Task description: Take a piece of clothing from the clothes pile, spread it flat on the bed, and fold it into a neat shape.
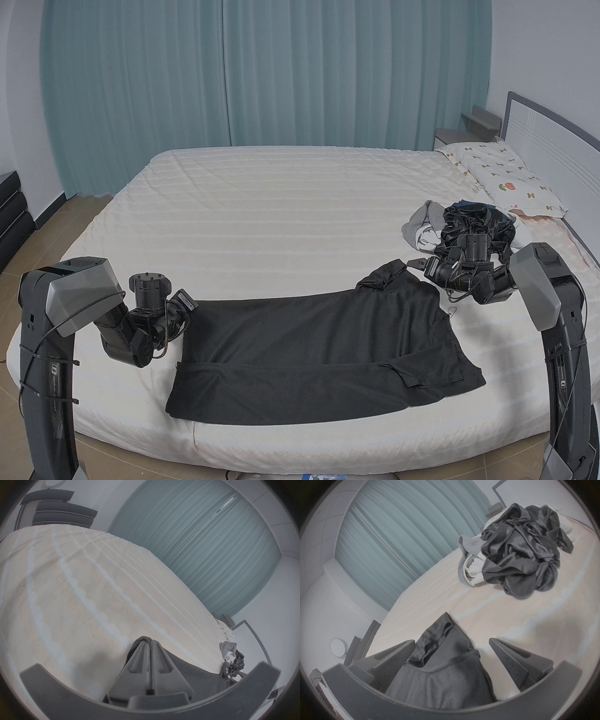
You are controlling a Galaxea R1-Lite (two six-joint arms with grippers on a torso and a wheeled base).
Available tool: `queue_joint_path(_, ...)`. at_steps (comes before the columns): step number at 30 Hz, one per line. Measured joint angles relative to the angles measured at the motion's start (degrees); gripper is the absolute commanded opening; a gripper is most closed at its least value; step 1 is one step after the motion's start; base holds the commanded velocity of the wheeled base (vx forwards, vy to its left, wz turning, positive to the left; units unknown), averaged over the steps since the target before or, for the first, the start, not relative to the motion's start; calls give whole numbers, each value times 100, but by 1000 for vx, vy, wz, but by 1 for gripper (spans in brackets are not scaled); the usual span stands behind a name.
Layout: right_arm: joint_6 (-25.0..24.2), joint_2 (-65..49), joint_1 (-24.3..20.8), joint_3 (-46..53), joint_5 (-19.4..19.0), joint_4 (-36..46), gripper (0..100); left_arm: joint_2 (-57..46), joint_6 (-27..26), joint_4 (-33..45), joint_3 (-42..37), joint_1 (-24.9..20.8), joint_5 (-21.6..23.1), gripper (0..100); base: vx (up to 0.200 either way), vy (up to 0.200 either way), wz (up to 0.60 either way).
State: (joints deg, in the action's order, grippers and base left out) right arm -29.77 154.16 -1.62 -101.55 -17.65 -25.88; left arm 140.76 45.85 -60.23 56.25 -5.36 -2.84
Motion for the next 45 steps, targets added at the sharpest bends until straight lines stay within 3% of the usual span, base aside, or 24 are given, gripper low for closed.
queue_joint_path(6, 40, 146, -17, -66, 2, 54, 100, 4, -4, -55, -21, 5, -2, 0, 0, 0, 0)
queue_joint_path(7, 38, 157, -20, -71, 0, 46, 0, 4, -1, -55, -21, 7, -2, 0, 0, 0, 0)
queue_joint_path(23, -15, -22, 89, 262, -60, -77, 0, 26, -6, -67, 0, 41, -5, 0, 0, 0, 0)
queue_joint_path(35, -197, -507, 274, 1059, -308, -1019, 0, 6, -9, -135, 12, 85, -5, 0, 0, 0, 0)
queue_joint_path(45, -725, -777, 291, 1740, -325, -2087, 0, -5, -1, -450, 17, 140, -5, 0, 0, 0, 0)
